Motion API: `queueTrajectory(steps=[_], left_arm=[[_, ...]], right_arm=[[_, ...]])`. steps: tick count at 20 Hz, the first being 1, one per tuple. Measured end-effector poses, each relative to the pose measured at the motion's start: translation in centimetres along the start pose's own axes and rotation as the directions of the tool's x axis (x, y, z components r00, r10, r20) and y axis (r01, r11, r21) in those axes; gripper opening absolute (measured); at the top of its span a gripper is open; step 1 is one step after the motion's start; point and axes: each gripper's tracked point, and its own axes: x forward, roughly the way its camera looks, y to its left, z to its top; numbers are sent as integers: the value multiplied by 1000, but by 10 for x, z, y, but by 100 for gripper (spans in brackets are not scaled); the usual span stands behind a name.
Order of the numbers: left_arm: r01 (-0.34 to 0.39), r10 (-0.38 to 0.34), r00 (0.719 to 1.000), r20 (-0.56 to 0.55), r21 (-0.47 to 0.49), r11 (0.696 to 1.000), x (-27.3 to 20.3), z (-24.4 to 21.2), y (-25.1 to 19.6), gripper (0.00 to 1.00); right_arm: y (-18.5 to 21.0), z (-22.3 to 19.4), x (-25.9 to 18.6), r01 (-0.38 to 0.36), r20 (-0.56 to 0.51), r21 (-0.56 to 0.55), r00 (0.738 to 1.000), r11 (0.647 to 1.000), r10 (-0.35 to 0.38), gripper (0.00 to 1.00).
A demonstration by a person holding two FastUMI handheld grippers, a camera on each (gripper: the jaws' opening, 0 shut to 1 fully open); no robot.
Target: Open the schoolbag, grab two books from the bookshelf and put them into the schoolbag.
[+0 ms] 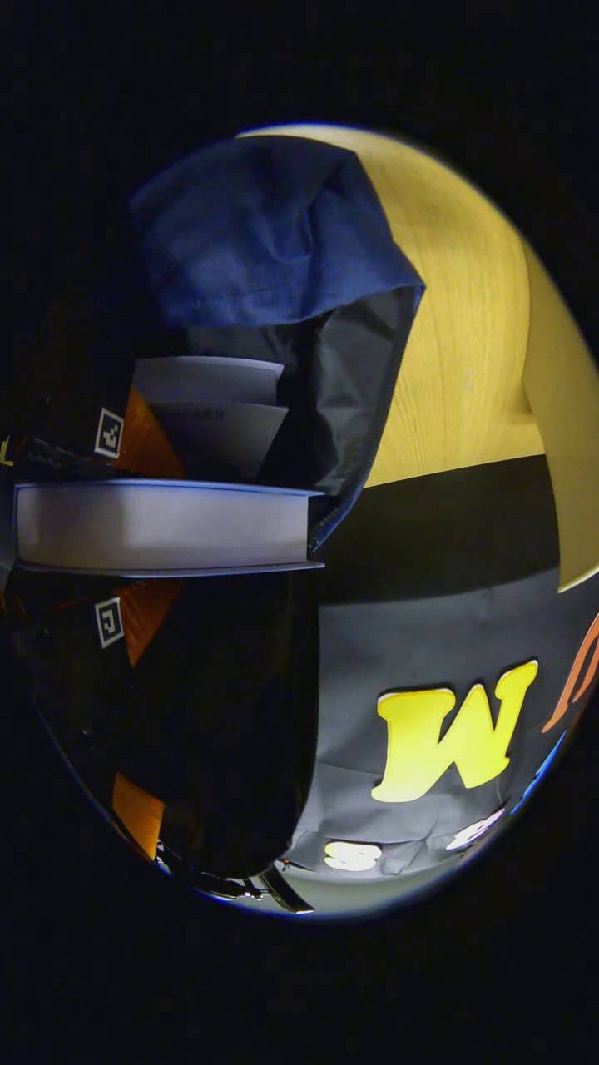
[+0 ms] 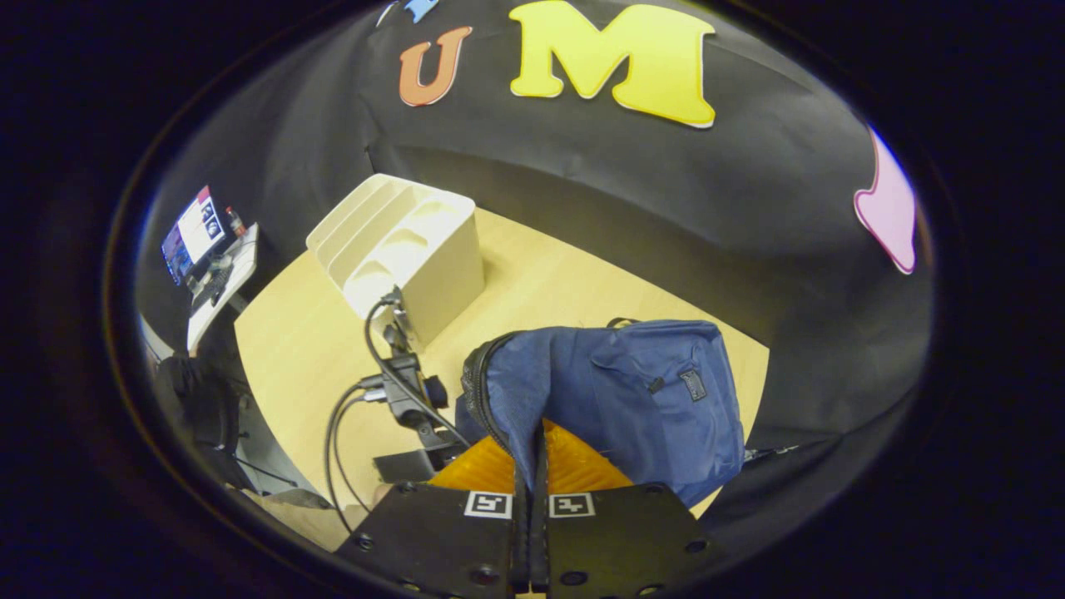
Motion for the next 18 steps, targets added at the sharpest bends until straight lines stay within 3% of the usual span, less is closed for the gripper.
queueTrajectory(steps=[2, 3, 4, 5, 11, 12, 13, 14, 15, 16, 17, 18], left_arm=[[30, -30, 1000, 6, 2, 1000, 13, 3, 3, 51], [40, -40, 999, 13, -8, 999, 17, 4, 5, 46], [50, -50, 998, 25, -22, 998, 21, 6, 5, 51], [57, -56, 998, 32, -39, 998, 22, 7, 5, 46], [-15, 17, 1000, 27, -89, 996, 26, 6, 5, 51], [-26, 29, 999, 28, -93, 995, 23, 7, 5, 54], [-25, 28, 999, 30, -113, 993, 20, 10, 4, 57], [-26, 29, 999, 17, -130, 991, 17, 10, 2, 74], [-41, 43, 999, 14, -118, 992, 12, 11, 2, 67], [-59, 60, 998, 6, -99, 993, 8, 10, 3, 70], [-91, 91, 996, -1, -62, 994, 3, 13, 3, 87], [-119, 119, 993, -7, -28, 992, -3, 14, 4, 92]], right_arm=[[-1, 0, 0, -4, -2, -16, 1000, 1000, 4, 1], [-3, 1, 0, 0, 3, -25, 1000, 1000, 1, 1], [-8, 1, -1, 7, 6, -13, 1000, 1000, -7, 1], [-9, 1, -1, 6, 10, 14, 1000, 1000, -6, 1], [-27, 1, -4, 0, 35, 147, 999, 989, -5, 1], [-28, -1, -4, -3, 34, 153, 999, 988, -2, 5], [-29, -2, -5, -5, 36, 156, 999, 988, -1, 1], [-30, -2, -7, -4, 40, 161, 999, 987, -2, 1], [-31, -2, -7, -2, 46, 160, 999, 987, -6, 1], [-34, -3, -8, 7, 46, 155, 999, 988, -14, 1], [-34, -3, -9, 8, 51, 155, 999, 988, -16, 1], [-36, -4, -9, 15, 50, 154, 998, 988, -23, 1]])
